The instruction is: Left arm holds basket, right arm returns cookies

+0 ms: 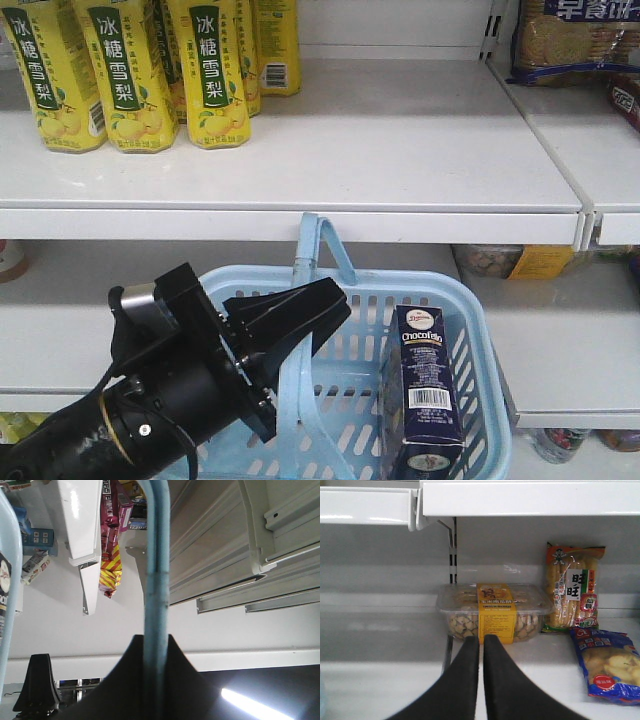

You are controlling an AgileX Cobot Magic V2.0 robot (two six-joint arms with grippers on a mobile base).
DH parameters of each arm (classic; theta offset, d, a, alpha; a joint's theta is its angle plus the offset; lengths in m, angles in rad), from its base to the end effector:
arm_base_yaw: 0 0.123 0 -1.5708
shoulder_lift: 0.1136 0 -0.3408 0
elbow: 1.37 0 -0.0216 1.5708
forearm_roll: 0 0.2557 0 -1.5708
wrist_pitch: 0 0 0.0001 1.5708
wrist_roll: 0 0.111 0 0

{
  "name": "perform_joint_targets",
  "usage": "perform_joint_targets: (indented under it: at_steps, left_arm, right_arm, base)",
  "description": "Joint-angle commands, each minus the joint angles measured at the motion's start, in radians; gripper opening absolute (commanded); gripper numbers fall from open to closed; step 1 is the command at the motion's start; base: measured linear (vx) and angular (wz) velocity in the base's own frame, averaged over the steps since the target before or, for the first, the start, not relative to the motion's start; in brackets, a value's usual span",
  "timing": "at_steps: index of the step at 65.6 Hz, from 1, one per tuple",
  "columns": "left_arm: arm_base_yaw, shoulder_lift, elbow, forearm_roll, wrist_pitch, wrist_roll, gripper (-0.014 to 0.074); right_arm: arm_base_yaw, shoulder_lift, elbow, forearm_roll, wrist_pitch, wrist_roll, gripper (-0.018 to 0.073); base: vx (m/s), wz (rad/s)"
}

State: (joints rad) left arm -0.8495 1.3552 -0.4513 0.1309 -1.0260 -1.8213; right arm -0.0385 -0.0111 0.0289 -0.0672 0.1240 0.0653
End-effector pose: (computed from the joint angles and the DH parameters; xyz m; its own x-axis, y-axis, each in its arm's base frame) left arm 0.1651 -0.2065 0.3128 -0.8293 -0.5368 0.1552 -0.0159 -0.2548 -0.9669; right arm 0.0253 -0.0019 0.1910 -0.0543 0.0007 -0.9985 0.0467 0.9989 -0.0018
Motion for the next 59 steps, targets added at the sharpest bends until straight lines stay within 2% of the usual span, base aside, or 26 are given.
perform_joint_targets:
  at_steps: [1,7,16,21,31,47,59]
  left_arm:
    - [0.004,-0.035,-0.032,-0.045,-0.129,0.011,0.0]
    - [0.004,-0.035,-0.032,-0.045,-0.129,0.011,0.0]
    - [0.004,-0.035,-0.032,-0.045,-0.129,0.011,0.0]
    - [0.004,-0.035,-0.032,-0.045,-0.129,0.011,0.0]
    - [0.004,-0.035,-0.032,-0.045,-0.129,0.011,0.0]
    - [0.004,-0.035,-0.032,-0.045,-0.129,0.011,0.0]
    - [0.004,-0.035,-0.032,-0.045,-0.129,0.011,0.0]
  right_arm:
    - [0.003,-0.01,0.017,0.003,-0.124,0.05,-0.0006]
    - [0.003,-0.01,0.016,0.025,-0.197,0.078,-0.0006]
    - [0.003,-0.01,-0.003,0.032,-0.402,0.082,-0.0006]
    - [0.003,-0.01,-0.041,0.031,-0.444,0.082,-0.0006]
    - [0.003,0.014,-0.154,0.02,-0.424,0.081,-0.0006]
    - [0.003,0.176,-0.37,0.011,-0.354,0.032,-0.0006]
    - [0.003,0.345,-0.566,-0.063,-0.288,0.033,-0.0006]
  base:
    - [0.0,0.0]
    - [0.0,0.0]
    - [0.0,0.0]
    - [0.0,0.0]
    - [0.0,0.0]
    - [0.0,0.0]
    - [0.0,0.0]
